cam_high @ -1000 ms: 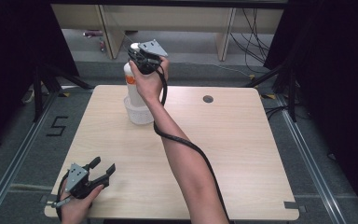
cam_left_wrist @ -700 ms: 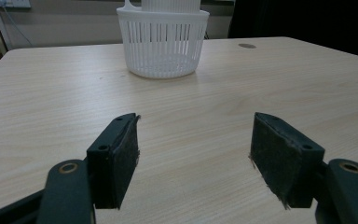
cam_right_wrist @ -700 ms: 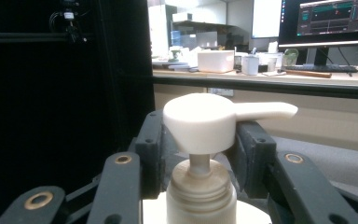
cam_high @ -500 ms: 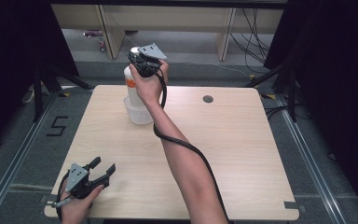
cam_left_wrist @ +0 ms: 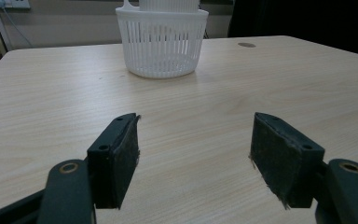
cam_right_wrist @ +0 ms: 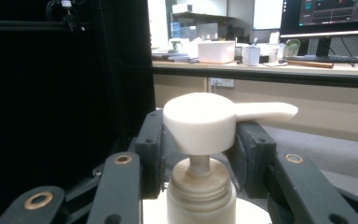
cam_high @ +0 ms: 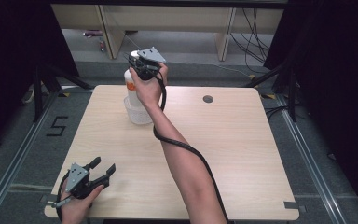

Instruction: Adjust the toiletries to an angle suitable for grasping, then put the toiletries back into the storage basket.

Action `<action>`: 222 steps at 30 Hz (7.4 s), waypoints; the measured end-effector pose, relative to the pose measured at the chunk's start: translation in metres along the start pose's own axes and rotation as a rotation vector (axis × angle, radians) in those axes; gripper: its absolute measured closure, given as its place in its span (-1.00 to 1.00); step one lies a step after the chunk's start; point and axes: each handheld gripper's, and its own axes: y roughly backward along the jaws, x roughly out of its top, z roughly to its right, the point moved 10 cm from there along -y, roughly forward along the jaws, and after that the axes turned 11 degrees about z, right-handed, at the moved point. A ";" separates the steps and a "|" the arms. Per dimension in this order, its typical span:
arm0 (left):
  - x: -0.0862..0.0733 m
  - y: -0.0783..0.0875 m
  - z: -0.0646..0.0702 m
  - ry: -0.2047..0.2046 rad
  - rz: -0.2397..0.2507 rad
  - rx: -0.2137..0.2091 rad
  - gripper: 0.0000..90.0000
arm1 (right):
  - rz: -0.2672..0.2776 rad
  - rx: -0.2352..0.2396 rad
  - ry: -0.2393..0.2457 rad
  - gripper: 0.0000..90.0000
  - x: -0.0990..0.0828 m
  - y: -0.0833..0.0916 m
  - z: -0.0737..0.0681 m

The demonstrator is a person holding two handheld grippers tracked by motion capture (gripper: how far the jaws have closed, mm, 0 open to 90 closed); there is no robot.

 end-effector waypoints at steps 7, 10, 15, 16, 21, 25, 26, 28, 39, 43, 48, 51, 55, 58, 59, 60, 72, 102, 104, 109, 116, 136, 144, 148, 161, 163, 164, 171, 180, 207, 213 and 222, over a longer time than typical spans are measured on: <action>0.000 0.000 0.000 0.000 0.000 -0.001 -0.29 | -0.009 0.004 0.010 0.33 -0.008 0.000 0.000; 0.001 -0.001 0.001 0.002 0.014 -0.007 -0.29 | -0.019 0.006 -0.006 0.33 -0.014 0.001 -0.001; 0.000 0.000 0.000 -0.004 0.001 -0.003 -0.29 | -0.040 -0.003 0.002 0.33 -0.022 0.001 0.000; 0.000 0.000 0.000 -0.004 0.001 -0.003 -0.29 | -0.033 -0.003 -0.009 0.33 -0.023 0.001 -0.001; 0.000 -0.001 0.001 -0.005 0.006 -0.005 -0.29 | -0.039 0.005 0.004 0.33 -0.027 0.000 0.000; 0.000 0.000 0.001 -0.005 0.003 -0.004 -0.29 | -0.054 -0.007 -0.005 0.33 -0.032 0.001 0.000; 0.000 0.000 0.000 -0.005 0.002 -0.004 -0.29 | -0.058 -0.007 -0.012 0.33 -0.033 0.002 0.000; 0.000 0.000 0.001 -0.006 0.002 -0.004 -0.29 | -0.056 -0.008 0.004 0.33 -0.035 0.001 0.001; 0.000 0.000 0.000 -0.004 0.004 -0.003 -0.29 | -0.076 -0.015 -0.011 0.33 -0.046 0.002 0.002; 0.000 0.000 0.000 -0.003 0.004 -0.003 -0.29 | -0.076 -0.015 -0.010 0.33 -0.048 0.002 0.002; 0.000 0.000 0.001 -0.005 0.003 -0.004 -0.29 | -0.078 -0.011 0.005 0.33 -0.051 0.002 0.002; 0.000 0.000 0.001 -0.004 0.004 -0.004 -0.29 | -0.081 -0.010 -0.007 0.33 -0.053 0.002 0.001; 0.000 0.000 0.001 -0.004 0.004 -0.004 -0.29 | -0.083 -0.011 0.005 0.33 -0.055 0.002 0.001; 0.000 0.000 0.001 -0.005 0.004 -0.005 -0.29 | -0.083 -0.011 -0.012 0.33 -0.056 0.003 -0.001; 0.000 0.000 0.001 -0.006 0.005 -0.005 -0.30 | -0.086 -0.015 -0.013 0.33 -0.056 0.003 -0.001; 0.000 0.000 0.001 -0.006 0.004 -0.005 -0.29 | -0.090 -0.017 -0.012 0.33 -0.056 0.004 0.000; 0.001 -0.001 0.002 -0.011 0.015 -0.011 -0.29 | -0.093 0.000 0.005 0.31 -0.056 0.005 -0.002; 0.000 0.000 0.003 -0.025 0.000 -0.004 -0.29 | -0.177 0.067 0.030 -0.20 -0.054 0.034 -0.004; 0.000 -0.001 0.003 -0.024 0.000 -0.003 -0.29 | -0.190 0.065 0.026 -0.21 -0.055 0.039 -0.004; 0.000 -0.001 0.003 -0.023 0.000 -0.002 -0.29 | -0.192 0.084 0.015 -0.21 -0.053 0.051 -0.005; 0.000 -0.001 0.003 -0.026 0.002 0.001 -0.29 | -0.197 0.116 0.040 -0.20 -0.046 0.074 -0.003; 0.000 -0.003 0.003 -0.022 0.009 0.002 -0.29 | -0.222 0.176 0.062 -0.21 -0.040 0.147 0.021; 0.000 -0.003 0.003 -0.026 0.005 0.003 -0.29 | -0.222 0.169 0.071 -0.21 -0.046 0.183 0.041; -0.001 -0.002 0.003 -0.030 -0.009 0.011 -0.29 | -0.230 0.154 0.077 -0.21 -0.051 0.202 0.053; -0.001 -0.002 0.003 -0.031 -0.010 0.014 -0.29 | -0.237 0.111 0.059 -0.21 -0.081 0.264 0.093; -0.001 -0.002 0.003 -0.031 -0.009 0.014 -0.29 | -0.235 0.095 0.073 -0.21 -0.087 0.273 0.102; -0.001 -0.002 0.003 -0.031 -0.009 0.015 -0.29 | -0.241 0.092 0.057 -0.21 -0.091 0.278 0.103; -0.001 -0.002 0.003 -0.032 -0.008 0.015 -0.29 | -0.233 0.051 0.031 -0.16 -0.115 0.309 0.115; -0.001 -0.002 0.002 -0.031 -0.009 0.018 -0.29 | -0.188 0.010 0.003 -0.13 -0.134 0.337 0.119; 0.001 -0.002 0.002 -0.041 0.013 0.021 -0.27 | -0.094 -0.121 0.004 -0.08 -0.134 0.362 0.159; 0.008 -0.004 -0.001 -0.047 0.056 0.032 -0.26 | -0.066 -0.256 0.009 -0.07 -0.121 0.390 0.207; 0.018 0.006 -0.013 -0.054 0.090 0.076 -0.26 | -0.075 -0.277 0.019 -0.08 -0.126 0.404 0.216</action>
